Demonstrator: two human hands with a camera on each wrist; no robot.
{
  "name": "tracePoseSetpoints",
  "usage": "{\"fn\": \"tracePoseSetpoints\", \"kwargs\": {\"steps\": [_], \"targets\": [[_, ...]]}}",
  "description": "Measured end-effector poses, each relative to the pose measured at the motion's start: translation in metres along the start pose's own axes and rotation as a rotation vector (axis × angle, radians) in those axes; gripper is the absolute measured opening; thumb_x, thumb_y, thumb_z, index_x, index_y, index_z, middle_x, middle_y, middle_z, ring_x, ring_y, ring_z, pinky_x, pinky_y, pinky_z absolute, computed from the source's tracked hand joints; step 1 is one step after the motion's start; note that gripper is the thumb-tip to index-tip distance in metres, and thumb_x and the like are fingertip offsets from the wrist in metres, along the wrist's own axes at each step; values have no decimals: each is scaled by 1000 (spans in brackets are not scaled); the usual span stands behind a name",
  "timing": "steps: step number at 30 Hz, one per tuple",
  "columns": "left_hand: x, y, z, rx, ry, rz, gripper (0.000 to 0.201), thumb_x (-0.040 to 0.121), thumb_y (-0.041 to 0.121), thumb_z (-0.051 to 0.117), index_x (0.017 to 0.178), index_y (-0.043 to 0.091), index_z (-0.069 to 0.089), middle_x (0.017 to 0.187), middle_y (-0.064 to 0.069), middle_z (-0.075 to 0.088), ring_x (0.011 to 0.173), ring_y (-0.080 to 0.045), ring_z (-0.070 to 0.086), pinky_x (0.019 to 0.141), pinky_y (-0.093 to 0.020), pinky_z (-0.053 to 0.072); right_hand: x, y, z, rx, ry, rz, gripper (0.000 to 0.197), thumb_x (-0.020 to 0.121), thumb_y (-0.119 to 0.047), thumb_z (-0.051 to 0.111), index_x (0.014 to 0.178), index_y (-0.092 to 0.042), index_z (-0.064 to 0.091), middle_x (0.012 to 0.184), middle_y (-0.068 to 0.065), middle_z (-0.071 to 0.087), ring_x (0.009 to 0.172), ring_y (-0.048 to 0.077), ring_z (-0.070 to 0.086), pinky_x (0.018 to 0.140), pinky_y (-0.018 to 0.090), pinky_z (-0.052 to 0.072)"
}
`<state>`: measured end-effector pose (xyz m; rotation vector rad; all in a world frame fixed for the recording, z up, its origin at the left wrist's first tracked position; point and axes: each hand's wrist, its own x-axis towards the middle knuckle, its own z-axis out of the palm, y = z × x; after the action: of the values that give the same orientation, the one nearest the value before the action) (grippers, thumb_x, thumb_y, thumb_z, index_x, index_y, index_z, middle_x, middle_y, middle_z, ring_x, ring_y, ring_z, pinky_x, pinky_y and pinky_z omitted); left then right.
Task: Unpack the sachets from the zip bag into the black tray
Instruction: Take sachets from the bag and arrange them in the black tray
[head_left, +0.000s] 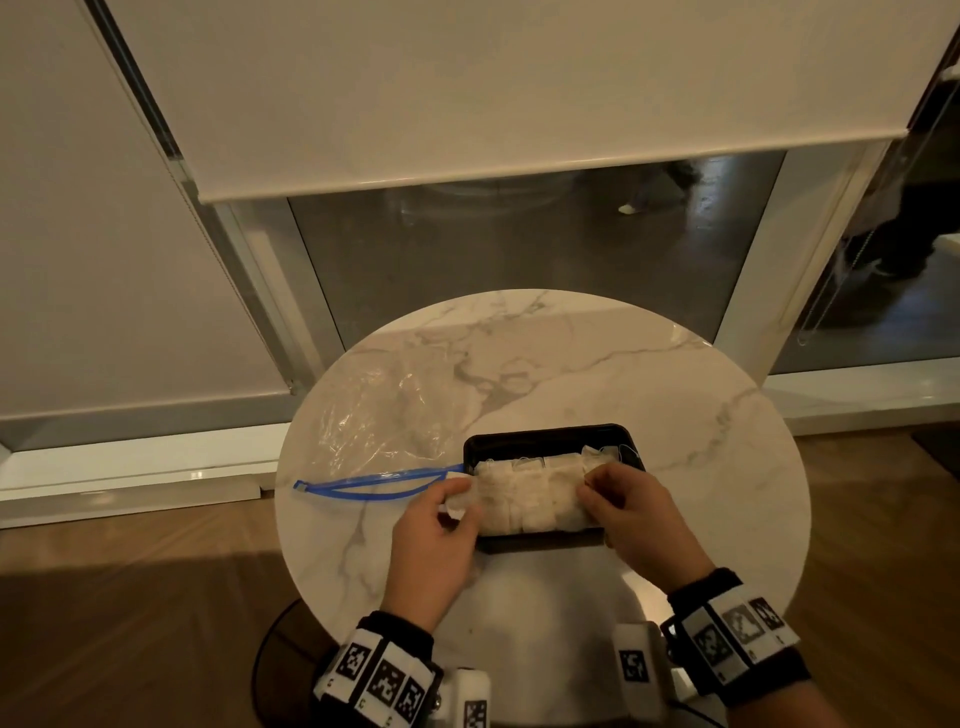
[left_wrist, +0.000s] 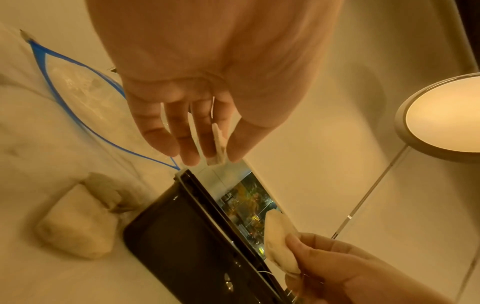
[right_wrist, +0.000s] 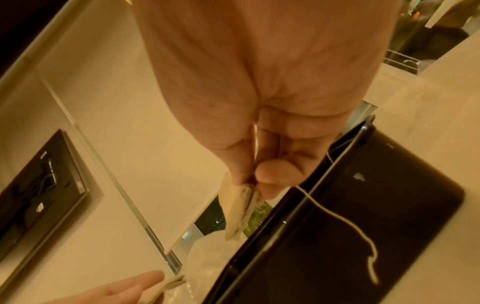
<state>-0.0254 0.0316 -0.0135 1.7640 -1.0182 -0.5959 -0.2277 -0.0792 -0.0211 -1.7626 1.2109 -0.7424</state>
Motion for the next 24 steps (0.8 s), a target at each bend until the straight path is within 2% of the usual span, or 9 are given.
{"fn": "tracePoseSetpoints", "kwargs": {"steps": [2, 4, 5, 7, 9, 14, 19, 22, 24], "targets": [[3, -10, 1, 25, 21, -39, 37, 90, 17, 72, 124, 28, 62, 115, 14, 63, 93, 4, 62, 86, -15, 53, 7, 4, 5, -51, 36, 12, 12, 94, -22, 65, 82, -23, 67, 81, -5, 69, 77, 9, 65, 69, 22, 52], [4, -19, 3, 66, 41, -58, 46, 87, 16, 75, 129, 27, 60, 125, 10, 61, 110, -6, 61, 100, -29, 52, 12, 4, 10, -106, 58, 16, 13, 94, -22, 66, 81, -25, 66, 82, -8, 68, 80, 8, 65, 68, 18, 48], [5, -23, 5, 85, 51, -59, 49, 85, 15, 76, 130, 26, 60, 127, 10, 59, 115, -8, 58, 103, -29, 49, 14, 3, 14, -157, 61, 20, 12, 93, -24, 66, 82, -27, 66, 83, -11, 68, 81, 5, 64, 69, 18, 47], [4, -25, 8, 112, 68, -50, 51, 84, 12, 77, 130, 24, 60, 127, 10, 58, 117, -7, 54, 102, -22, 43, 18, -1, 20, -279, 53, 23, 5, 94, -32, 65, 89, -32, 67, 86, -16, 67, 82, 1, 63, 73, 22, 51], [5, -25, 10, 115, 82, -39, 50, 84, 13, 77, 130, 24, 60, 125, 11, 58, 116, -6, 54, 99, -20, 42, 22, -4, 27, -349, 37, 28, 4, 93, -38, 63, 93, -35, 66, 87, -16, 68, 80, 2, 63, 75, 28, 54], [5, -26, 14, 112, 82, -54, 50, 83, 14, 79, 129, 24, 60, 125, 7, 60, 113, -11, 59, 102, -33, 51, 34, -4, 37, -439, -73, 87, 2, 93, -35, 63, 91, -34, 64, 86, -9, 68, 81, 8, 63, 83, 32, 56], [5, -28, 16, 94, 78, -74, 52, 84, 14, 77, 131, 25, 58, 126, 7, 59, 108, -11, 62, 99, -34, 54, 39, 2, 38, -519, -145, 127, 7, 91, -31, 65, 85, -34, 61, 93, -8, 66, 88, 13, 63, 86, 32, 55], [7, -28, 16, 101, 92, -74, 52, 85, 14, 76, 132, 24, 57, 125, 12, 55, 116, -12, 58, 104, -37, 51, 42, 3, 39, -578, -174, 136, 2, 88, -30, 65, 89, -32, 66, 94, -7, 67, 89, 14, 63, 86, 33, 56], [8, -28, 16, 106, 110, -72, 51, 86, 13, 76, 132, 23, 58, 126, 11, 55, 118, -12, 57, 105, -37, 50, 43, 4, 40, -582, -186, 141, 8, 87, -30, 64, 93, -30, 70, 93, -8, 68, 89, 14, 64, 85, 33, 56]]}}
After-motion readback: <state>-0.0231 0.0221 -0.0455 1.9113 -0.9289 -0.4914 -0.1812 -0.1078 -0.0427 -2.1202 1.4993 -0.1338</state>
